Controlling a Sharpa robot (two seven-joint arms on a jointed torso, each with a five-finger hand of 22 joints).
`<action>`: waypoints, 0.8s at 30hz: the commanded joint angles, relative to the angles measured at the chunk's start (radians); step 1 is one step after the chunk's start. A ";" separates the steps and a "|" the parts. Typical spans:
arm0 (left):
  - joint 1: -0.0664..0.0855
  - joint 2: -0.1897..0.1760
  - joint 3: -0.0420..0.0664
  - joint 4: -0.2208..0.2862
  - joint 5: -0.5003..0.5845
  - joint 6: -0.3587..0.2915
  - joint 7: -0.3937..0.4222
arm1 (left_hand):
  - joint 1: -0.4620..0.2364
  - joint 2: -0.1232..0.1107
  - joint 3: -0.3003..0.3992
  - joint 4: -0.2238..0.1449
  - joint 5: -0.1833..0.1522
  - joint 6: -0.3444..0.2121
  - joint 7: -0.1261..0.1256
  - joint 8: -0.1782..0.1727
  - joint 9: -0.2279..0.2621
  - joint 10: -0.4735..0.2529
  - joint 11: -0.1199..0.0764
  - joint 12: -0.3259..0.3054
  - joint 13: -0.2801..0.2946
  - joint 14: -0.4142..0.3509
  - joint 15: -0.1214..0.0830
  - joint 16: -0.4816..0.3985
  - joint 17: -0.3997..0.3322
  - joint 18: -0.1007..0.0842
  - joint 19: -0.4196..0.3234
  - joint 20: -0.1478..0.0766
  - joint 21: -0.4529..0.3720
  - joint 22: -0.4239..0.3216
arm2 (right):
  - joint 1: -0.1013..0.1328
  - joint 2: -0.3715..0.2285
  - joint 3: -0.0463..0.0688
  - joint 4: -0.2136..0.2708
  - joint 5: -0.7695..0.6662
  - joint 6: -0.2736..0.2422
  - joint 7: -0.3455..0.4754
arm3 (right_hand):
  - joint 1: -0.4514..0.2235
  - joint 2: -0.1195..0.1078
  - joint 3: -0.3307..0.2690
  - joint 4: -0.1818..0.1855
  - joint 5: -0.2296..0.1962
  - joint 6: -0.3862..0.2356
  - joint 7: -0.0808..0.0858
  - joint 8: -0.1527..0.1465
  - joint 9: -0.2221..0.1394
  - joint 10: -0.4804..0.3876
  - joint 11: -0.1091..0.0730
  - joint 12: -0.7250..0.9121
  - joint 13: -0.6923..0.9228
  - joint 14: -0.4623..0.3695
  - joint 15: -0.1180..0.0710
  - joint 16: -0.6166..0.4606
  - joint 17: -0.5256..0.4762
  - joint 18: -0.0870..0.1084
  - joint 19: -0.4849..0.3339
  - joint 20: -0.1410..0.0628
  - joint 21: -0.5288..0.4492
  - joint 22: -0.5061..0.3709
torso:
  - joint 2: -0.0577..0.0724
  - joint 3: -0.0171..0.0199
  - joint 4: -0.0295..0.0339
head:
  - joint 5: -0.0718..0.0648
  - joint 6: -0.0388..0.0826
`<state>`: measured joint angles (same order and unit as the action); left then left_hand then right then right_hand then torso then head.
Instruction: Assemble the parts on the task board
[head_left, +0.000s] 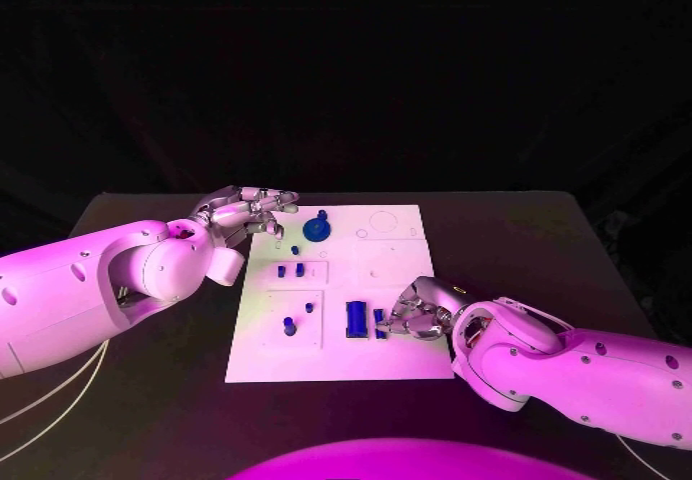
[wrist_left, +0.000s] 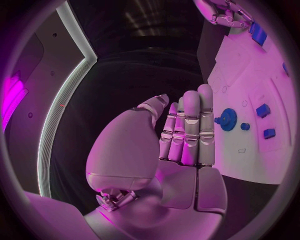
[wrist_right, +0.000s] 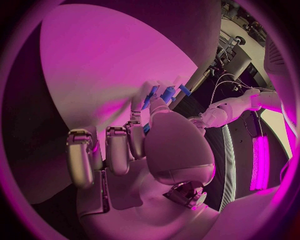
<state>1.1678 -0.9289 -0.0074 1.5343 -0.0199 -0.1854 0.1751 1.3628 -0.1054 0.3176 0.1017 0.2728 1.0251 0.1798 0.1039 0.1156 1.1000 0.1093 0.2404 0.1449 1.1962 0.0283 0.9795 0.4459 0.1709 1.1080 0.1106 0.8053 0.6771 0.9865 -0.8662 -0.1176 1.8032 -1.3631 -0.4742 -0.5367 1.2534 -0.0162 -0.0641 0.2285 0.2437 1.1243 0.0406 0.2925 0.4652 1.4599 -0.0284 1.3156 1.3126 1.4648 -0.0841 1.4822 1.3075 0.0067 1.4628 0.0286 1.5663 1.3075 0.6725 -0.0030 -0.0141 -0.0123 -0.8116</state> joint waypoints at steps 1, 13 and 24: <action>0.000 0.001 0.001 0.002 -0.003 0.015 0.003 | 0.001 0.006 -0.001 0.006 0.003 -0.007 0.001 0.006 -0.002 -0.008 -0.003 0.006 0.002 -0.007 -0.001 -0.001 -0.002 0.013 0.004 0.006 -0.005 -0.002 | -0.003 -0.001 -0.003 0.000 -0.016 -0.009 0.004 | -0.004 0.007 -0.008 0.003 -0.007 -0.002 0.003 -0.001 0.002 0.008 0.000 0.002 0.103 0.079 -0.005 0.004 0.126 -0.007 0.108 -0.007 0.005 0.263 | -0.001 -0.0006 -0.0016 | 0.003 0.000; 0.000 0.003 0.000 -0.004 -0.003 0.014 0.006 | 0.001 0.006 -0.001 0.006 0.003 -0.007 0.001 0.006 -0.002 -0.008 -0.002 0.006 0.002 -0.007 -0.001 -0.001 -0.002 0.013 0.004 0.006 -0.005 -0.002 | 0.029 -0.055 0.004 0.044 0.102 -0.118 0.143 | -0.007 0.007 -0.045 0.019 0.004 -0.055 0.025 -0.030 -0.008 -0.041 0.018 -0.094 0.049 0.062 0.008 -0.045 0.055 -0.003 0.102 0.002 -0.013 0.258 | -0.007 -0.0044 -0.0023 | 0.000 0.010; -0.009 0.039 -0.004 -0.043 0.058 -0.016 0.103 | -0.004 -0.004 -0.020 0.016 0.003 -0.012 0.003 0.012 -0.002 -0.023 0.002 0.012 0.001 -0.080 0.009 -0.048 -0.025 0.012 -0.037 0.013 -0.044 -0.020 | 0.139 -0.043 0.005 -0.146 0.821 -0.043 0.600 | 0.188 0.044 -0.023 -0.049 -0.015 -0.141 0.075 -0.093 -0.039 -0.367 0.067 -0.727 -0.379 -0.077 0.050 -0.468 -0.393 0.119 -0.153 0.043 -0.695 0.015 | -0.054 -0.0331 -0.0061 | -0.020 0.081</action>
<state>1.1591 -0.8970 -0.0119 1.4968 -0.0040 -0.1890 0.2042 1.3628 -0.1054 0.3018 0.1174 0.2728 1.0213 0.1835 0.1123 0.1146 1.0814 0.1125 0.2498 0.1456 1.1299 0.0353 0.9421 0.4248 0.1709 1.0791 0.1225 0.7687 0.6602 1.1176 -0.9146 -0.1134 1.6807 -0.8626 -0.5596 -0.1376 1.4340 0.0282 -0.0874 0.1828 0.2338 0.9897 0.1139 0.2027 0.4283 1.0989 0.0391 0.6025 0.9485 1.3948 -0.0352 1.0393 0.9356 0.1118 1.3198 0.0707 0.9025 1.3066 0.6361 -0.0244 -0.0196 -0.0268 -0.7546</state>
